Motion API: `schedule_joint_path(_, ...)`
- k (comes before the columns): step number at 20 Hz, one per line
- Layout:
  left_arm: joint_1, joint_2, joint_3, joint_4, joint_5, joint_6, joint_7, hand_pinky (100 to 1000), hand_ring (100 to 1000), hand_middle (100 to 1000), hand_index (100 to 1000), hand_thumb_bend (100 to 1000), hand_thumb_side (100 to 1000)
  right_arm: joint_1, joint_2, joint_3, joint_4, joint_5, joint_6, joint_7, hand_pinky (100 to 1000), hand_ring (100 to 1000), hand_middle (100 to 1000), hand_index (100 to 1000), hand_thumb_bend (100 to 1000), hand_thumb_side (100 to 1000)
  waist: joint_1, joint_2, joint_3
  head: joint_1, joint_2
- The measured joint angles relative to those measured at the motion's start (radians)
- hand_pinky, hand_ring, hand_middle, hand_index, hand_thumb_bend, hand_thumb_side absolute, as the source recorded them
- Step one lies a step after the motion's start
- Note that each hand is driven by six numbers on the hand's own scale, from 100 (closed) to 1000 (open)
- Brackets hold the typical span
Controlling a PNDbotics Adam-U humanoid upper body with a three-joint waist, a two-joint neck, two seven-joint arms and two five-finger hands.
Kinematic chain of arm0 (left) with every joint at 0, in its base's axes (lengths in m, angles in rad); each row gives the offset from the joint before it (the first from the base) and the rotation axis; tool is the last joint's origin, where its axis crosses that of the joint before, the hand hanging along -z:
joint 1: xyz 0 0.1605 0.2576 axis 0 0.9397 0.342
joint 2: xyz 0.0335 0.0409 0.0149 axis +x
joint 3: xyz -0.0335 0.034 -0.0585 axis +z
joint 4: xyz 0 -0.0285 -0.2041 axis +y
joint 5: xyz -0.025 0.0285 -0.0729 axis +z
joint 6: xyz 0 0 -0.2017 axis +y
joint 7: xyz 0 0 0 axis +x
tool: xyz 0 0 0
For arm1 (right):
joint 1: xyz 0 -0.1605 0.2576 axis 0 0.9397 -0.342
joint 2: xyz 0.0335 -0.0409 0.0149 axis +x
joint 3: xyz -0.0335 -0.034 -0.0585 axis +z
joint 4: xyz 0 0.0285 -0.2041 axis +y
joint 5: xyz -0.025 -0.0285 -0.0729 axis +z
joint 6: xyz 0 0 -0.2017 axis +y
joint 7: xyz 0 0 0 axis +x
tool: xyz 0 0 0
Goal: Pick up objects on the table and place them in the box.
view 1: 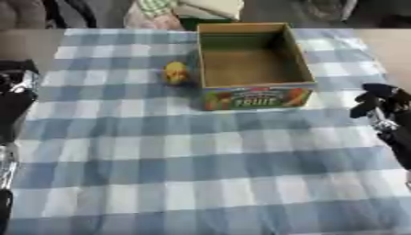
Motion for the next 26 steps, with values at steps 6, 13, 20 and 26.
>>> schedule_joint_path(6, 0.000, 0.000, 0.000, 0.000, 0.000, 0.000, 0.000, 707, 553, 555, 479, 168, 100, 0.000, 0.000, 0.000, 0.000, 0.000, 0.000, 0.000, 581, 559, 581, 765, 100, 337, 0.000, 0.000, 0.000, 0.000, 0.000)
schedule_joint_path(13, 0.000, 0.004, -0.003, 0.000, -0.002, 0.006, -0.007, 721, 592, 597, 545, 193, 100, 0.000, 0.000, 0.000, 0.000, 0.000, 0.000, 0.000, 581, 559, 581, 765, 100, 338, 0.000, 0.000, 0.000, 0.000, 0.000)
schedule_joint_path(20, -0.060, 0.103, -0.032, 0.002, -0.083, 0.041, -0.075, 737, 642, 660, 678, 240, 100, 0.000, 0.000, 0.000, 0.000, 0.000, 0.000, 0.001, 581, 559, 581, 765, 100, 337, 0.004, -0.001, -0.007, 0.002, 0.000)
schedule_joint_path(26, -0.194, 0.238, -0.109, 0.049, -0.184, 0.076, -0.160, 738, 659, 674, 707, 262, 100, 0.000, -0.001, 0.001, 0.000, 0.000, 0.002, 0.005, 581, 559, 581, 765, 100, 339, 0.009, -0.002, -0.028, 0.009, 0.000)
